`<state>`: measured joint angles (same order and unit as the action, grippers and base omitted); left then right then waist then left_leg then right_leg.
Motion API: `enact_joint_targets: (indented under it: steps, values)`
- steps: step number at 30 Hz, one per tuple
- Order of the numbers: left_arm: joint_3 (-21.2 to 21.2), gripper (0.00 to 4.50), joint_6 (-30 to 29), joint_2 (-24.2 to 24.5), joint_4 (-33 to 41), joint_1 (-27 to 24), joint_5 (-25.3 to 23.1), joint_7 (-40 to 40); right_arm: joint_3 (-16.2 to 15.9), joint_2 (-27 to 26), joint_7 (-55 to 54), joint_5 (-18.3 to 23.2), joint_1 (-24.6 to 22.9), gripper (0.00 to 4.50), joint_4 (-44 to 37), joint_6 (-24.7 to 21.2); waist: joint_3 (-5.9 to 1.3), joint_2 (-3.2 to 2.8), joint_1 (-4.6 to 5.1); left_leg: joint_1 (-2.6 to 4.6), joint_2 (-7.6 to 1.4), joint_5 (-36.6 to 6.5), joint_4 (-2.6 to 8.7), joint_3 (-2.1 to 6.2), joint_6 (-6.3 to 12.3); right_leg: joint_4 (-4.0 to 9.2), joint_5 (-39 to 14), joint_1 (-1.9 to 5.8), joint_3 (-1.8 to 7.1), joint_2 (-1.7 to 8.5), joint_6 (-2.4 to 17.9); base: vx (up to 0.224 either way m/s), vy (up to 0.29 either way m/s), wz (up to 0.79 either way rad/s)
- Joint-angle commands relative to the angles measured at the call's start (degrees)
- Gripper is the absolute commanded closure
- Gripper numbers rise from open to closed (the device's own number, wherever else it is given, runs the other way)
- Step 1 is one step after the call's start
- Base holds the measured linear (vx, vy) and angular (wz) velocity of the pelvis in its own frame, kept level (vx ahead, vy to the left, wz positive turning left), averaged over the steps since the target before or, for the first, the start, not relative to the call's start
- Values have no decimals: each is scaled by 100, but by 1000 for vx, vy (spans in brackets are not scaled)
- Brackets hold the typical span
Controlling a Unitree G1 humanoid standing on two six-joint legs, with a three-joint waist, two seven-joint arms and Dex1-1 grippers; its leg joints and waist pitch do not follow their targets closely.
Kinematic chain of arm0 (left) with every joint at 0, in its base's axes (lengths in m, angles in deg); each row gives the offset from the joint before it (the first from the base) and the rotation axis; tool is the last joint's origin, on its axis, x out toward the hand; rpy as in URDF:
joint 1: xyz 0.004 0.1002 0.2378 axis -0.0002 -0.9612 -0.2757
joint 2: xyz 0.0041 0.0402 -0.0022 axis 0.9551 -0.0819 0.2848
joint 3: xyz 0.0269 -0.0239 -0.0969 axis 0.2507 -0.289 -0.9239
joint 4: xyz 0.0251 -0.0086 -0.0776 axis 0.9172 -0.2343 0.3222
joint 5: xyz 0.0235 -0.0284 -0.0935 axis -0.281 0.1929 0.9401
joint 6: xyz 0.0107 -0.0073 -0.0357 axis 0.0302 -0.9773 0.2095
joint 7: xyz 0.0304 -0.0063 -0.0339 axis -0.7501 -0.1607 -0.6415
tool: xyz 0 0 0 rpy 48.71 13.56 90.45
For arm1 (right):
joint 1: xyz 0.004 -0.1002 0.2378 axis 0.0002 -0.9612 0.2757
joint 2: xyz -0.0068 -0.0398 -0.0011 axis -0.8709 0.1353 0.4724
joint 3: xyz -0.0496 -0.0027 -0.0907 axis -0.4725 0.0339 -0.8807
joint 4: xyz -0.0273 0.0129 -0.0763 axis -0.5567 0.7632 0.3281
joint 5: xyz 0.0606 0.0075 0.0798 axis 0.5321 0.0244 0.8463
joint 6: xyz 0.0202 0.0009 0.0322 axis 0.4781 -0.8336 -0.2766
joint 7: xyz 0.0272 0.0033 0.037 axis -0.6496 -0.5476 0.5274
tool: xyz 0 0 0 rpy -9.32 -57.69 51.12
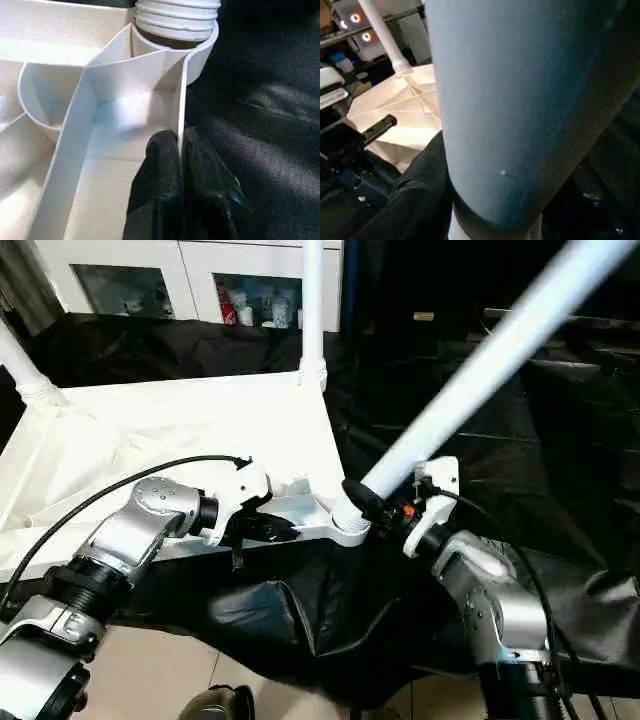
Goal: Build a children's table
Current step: Insert table leg to table base
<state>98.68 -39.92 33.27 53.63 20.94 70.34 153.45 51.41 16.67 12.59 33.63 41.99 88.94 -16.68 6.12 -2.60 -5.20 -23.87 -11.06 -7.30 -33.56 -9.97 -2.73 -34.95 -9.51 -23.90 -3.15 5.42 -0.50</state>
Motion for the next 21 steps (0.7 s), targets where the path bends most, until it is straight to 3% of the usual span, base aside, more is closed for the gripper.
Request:
enact_joint_targets:
  steps: [1,6,8,9,10,13,14,16,17,20,21]
  values:
    - [-229,450,-3,87,46,193,92,-178,-310,227,-22,-485,-347,261,201,-233,-420,15,-14,207,-157,-2497,493,84,-109,535,-2201,183,187,278,1014,0,0,0]
    - [-159,450,54,122,116,184,87,-68,-690,445,136,-716,-80,261,-66,-331,-411,47,-11,186,-149,-2401,497,73,-74,531,-2117,200,192,276,1019,0,0,0]
    - [-154,450,47,124,134,173,92,-54,-773,487,189,-733,1,261,-68,-385,-406,34,-9,201,-148,-2424,497,72,-68,539,-2218,188,194,281,1003,0,0,0]
    - [-152,450,45,123,138,170,94,-49,-812,504,218,-738,42,261,-63,-412,-400,57,-6,200,-145,-2422,492,72,-52,546,-2299,186,195,290,992,0,0,0]
    - [-138,450,42,124,164,144,94,-31,-1004,580,370,-802,221,261,31,-497,-394,99,1,196,-145,-2392,497,63,-32,564,-2367,185,198,285,959,0,0,0]
    - [-112,450,38,129,199,119,90,5,-1159,626,520,-856,379,261,160,-543,-375,71,10,208,-146,-2463,498,72,-59,580,-2589,168,198,293,921,0,0,0]
    - [-90,450,55,134,218,114,86,38,-1248,651,636,-904,468,261,272,-526,-378,102,10,206,-145,-2450,495,76,-50,575,-2642,173,195,301,902,0,0,0]
    - [-79,450,69,137,227,113,86,61,-1303,668,703,-937,521,261,346,-512,-366,98,17,200,-144,-2451,505,77,-54,593,-2748,172,197,300,846,0,0,0]
    - [-57,450,100,149,243,110,91,115,-1389,696,833,-985,595,261,482,-478,-366,137,25,195,-144,-2432,507,74,-44,601,-2766,177,199,302,831,0,0,0]
    - [-20,450,157,177,268,105,80,175,-1486,717,963,-1068,691,261,667,-400,-365,118,26,196,-144,-2420,518,82,-53,602,-2800,179,198,298,809,0,0,0]
    - [-8,450,180,188,279,102,76,192,-1518,718,1012,-1092,733,261,745,-372,-368,141,26,203,-144,-2419,516,80,-57,600,-2784,175,201,299,812,0,0,0]
